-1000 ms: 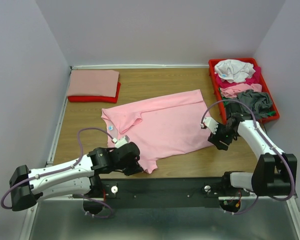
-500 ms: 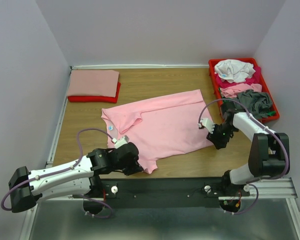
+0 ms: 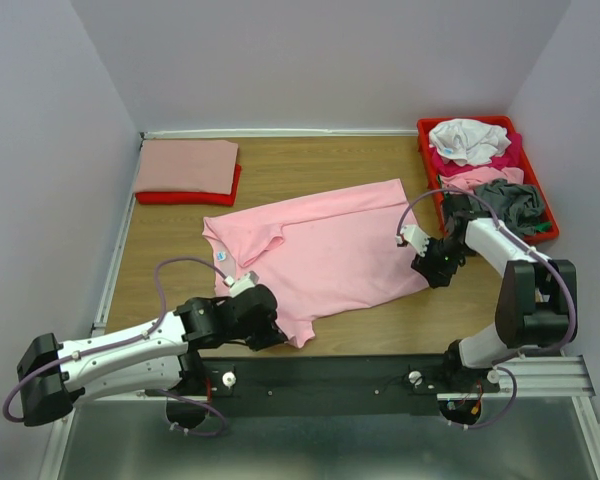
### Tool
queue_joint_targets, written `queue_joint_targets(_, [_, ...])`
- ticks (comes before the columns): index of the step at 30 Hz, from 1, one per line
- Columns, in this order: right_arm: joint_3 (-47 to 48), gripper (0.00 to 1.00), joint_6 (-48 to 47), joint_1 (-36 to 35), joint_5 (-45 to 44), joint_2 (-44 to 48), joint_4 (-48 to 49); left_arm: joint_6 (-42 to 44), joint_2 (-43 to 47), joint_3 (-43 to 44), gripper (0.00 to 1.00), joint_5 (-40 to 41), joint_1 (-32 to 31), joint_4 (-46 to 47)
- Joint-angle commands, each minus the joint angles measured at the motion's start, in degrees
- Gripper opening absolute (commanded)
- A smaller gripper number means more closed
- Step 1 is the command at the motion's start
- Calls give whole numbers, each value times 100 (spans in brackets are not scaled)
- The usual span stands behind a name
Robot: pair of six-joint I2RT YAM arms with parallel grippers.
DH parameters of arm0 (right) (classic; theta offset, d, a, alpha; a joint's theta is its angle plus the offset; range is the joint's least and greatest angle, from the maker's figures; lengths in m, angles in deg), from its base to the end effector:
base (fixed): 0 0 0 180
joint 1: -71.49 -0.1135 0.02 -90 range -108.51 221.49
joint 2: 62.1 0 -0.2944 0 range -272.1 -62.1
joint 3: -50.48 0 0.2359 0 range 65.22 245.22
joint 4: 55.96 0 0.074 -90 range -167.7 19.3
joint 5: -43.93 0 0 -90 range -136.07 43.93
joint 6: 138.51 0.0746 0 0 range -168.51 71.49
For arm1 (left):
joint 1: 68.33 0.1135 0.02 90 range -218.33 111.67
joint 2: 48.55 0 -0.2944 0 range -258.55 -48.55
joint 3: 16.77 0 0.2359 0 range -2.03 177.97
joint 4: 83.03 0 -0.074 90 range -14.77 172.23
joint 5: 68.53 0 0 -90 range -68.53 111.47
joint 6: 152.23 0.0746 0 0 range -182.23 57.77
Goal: Fold and stack the t-shirts
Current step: Fold the tshirt
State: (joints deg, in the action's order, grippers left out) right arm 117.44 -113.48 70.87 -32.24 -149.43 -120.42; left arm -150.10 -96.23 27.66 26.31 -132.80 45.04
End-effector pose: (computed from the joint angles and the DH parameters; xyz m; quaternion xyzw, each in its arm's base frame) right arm 0.2404 0.0204 0.1796 -0.5417 0.8307 0.0780 0.1019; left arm 0.0669 -0.1254 0.1960 -0.2057 0.9310 -0.2806 0.1106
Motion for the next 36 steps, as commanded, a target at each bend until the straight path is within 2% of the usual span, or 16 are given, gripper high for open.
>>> queue_joint_targets(1, [16, 61, -68, 36, -55, -65, 76, 25, 48, -192, 0, -97, 48, 89])
queue_joint_targets(11, [-380, 59, -183, 36, -134, -311, 348, 25, 22, -254, 0, -168, 66, 186])
queue_joint_targets(13, [-424, 53, -174, 36, -108, -355, 383, 16, 5, -227, 0, -168, 75, 177])
queue_joint_targets(14, [-424, 45, -157, 36, -99, -355, 383, 16, -4, -218, 0, -168, 75, 168])
queue_joint_targets(17, [-406, 34, -86, 36, -99, -197, 357, 25, 5, -192, 0, -168, 75, 124])
queue_joint_targets(18, [-424, 24, -77, 36, -117, -136, 348, 25, 22, -183, 0, -159, 83, 107])
queue_joint_targets(20, [-415, 14, -77, 36, -178, 128, 305, 25, 22, -148, 0, -159, 92, 72])
queue_joint_targets(23, [-363, 6, -95, 45, -214, 453, 138, 34, 13, -104, 0, -150, 101, 45])
queue_joint_targets(36, [-142, 4, -270, 36, 112, 1437, -996, 192, 13, 432, 0, 78, 338, -262])
